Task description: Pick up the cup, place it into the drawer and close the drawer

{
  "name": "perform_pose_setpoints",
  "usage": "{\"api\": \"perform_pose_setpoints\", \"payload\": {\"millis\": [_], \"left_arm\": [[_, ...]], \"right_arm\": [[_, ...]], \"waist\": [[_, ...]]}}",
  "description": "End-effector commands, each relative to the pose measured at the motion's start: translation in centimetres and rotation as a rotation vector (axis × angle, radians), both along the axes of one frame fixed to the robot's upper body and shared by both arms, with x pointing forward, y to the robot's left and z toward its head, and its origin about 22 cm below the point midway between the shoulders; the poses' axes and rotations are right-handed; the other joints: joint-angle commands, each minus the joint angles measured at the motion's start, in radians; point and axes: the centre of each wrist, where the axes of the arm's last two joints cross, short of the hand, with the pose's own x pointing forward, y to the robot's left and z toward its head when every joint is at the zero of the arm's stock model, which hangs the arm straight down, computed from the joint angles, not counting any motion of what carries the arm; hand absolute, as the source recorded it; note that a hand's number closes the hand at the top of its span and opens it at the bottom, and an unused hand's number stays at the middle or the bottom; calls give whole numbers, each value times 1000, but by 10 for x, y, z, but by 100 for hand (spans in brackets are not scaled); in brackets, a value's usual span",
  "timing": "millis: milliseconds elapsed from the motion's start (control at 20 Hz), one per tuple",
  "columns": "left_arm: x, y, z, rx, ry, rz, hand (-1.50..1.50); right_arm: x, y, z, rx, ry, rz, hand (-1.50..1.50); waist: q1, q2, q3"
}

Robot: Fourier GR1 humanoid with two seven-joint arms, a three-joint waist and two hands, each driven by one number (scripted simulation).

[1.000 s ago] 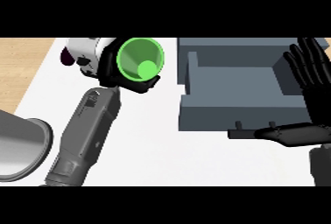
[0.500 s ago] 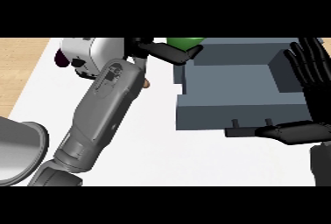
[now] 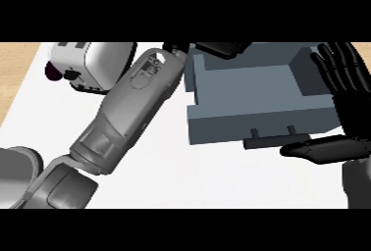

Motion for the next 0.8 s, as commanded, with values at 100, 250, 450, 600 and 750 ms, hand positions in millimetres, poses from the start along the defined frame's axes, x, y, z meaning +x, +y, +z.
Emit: {"api": "perform_pose_setpoints", "payload": {"millis": [100, 250, 450, 600, 750], "left_arm": [[4, 5, -27, 125, 140, -25, 150], [4, 1, -26, 194, 155, -43, 150], [0, 4, -44, 226, 179, -48, 150], [-3, 5, -50, 182, 165, -68, -150], [-5, 12, -63, 83, 176, -90, -150]], "right_arm": [[8, -3, 11, -4, -21, 32, -150], [15, 12, 15, -1, -30, 60, -150], [23, 14, 13, -14, -25, 91, -150], [21, 19, 7, -6, -25, 112, -150], [18, 33, 9, 22, -23, 231, -150]], "waist": [[-43, 18, 1], [-68, 21, 1], [-99, 26, 1], [-110, 29, 1], [-115, 28, 0]]}}
